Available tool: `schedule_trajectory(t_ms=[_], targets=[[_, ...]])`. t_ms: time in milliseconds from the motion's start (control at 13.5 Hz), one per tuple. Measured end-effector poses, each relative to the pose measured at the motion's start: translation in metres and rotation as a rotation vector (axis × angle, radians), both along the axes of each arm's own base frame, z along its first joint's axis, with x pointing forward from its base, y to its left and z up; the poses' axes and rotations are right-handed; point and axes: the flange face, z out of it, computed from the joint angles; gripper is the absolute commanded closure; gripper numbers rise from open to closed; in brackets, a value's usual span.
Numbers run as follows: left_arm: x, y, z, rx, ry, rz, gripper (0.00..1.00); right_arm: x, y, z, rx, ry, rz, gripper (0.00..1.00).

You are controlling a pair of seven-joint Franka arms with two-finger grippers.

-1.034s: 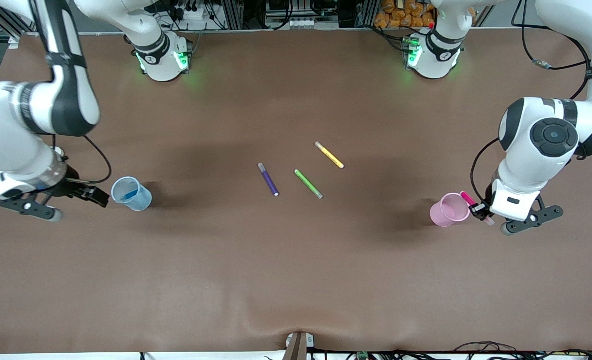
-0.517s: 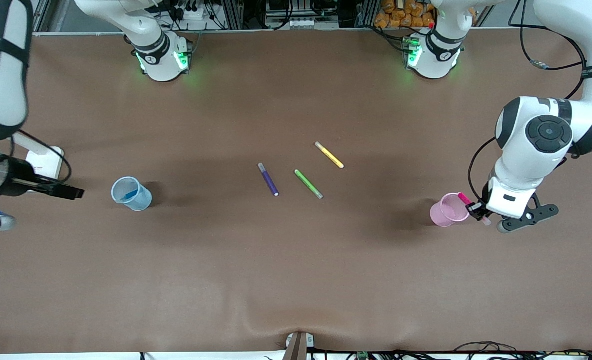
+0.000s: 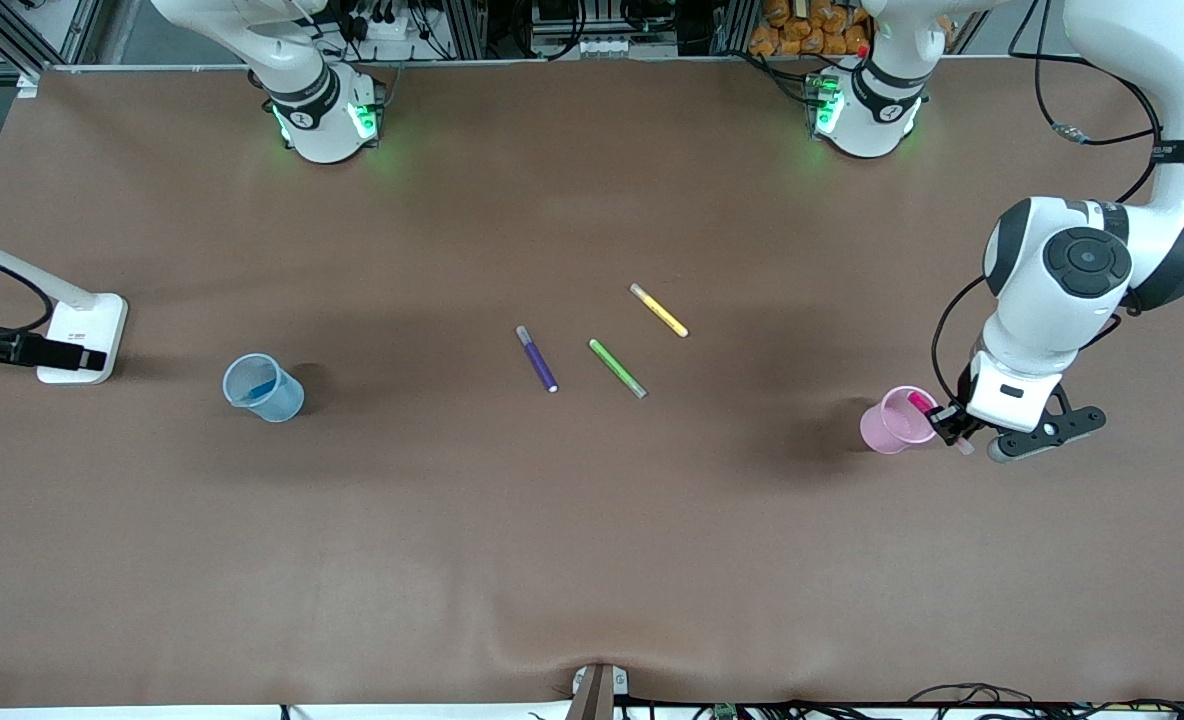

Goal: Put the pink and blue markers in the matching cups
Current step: 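Lower the blue marker into the blue cup and open the right gripper, then lower the pink marker into the pink cup and open the left gripper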

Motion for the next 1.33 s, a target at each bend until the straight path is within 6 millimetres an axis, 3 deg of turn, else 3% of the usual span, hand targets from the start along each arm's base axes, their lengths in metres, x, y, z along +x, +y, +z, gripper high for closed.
schedule_trajectory(t_ms=[221, 517, 738, 1034, 1329], targets=[[0.001, -0.002, 0.001, -0.014, -0.036, -0.009, 1.0, -0.006, 0.008, 0.016, 0.008, -0.005, 0.019, 0.0], [-0.004, -0.004, -0.015, -0.031, -0.051, -0.023, 1.0, -0.01, 0.032, 0.03, -0.039, -0.007, 0.069, 0.0], [-0.011, -0.003, -0.028, -0.009, -0.041, -0.05, 1.0, -0.011, 0.029, 0.03, -0.045, -0.006, 0.064, 0.0], [-0.016, 0.017, -0.041, 0.007, -0.049, -0.053, 1.0, -0.011, 0.028, 0.031, -0.049, -0.01, 0.062, 0.0], [-0.019, 0.015, -0.047, 0.002, -0.042, -0.058, 1.0, -0.016, 0.035, 0.05, -0.048, -0.032, 0.076, 0.0]])
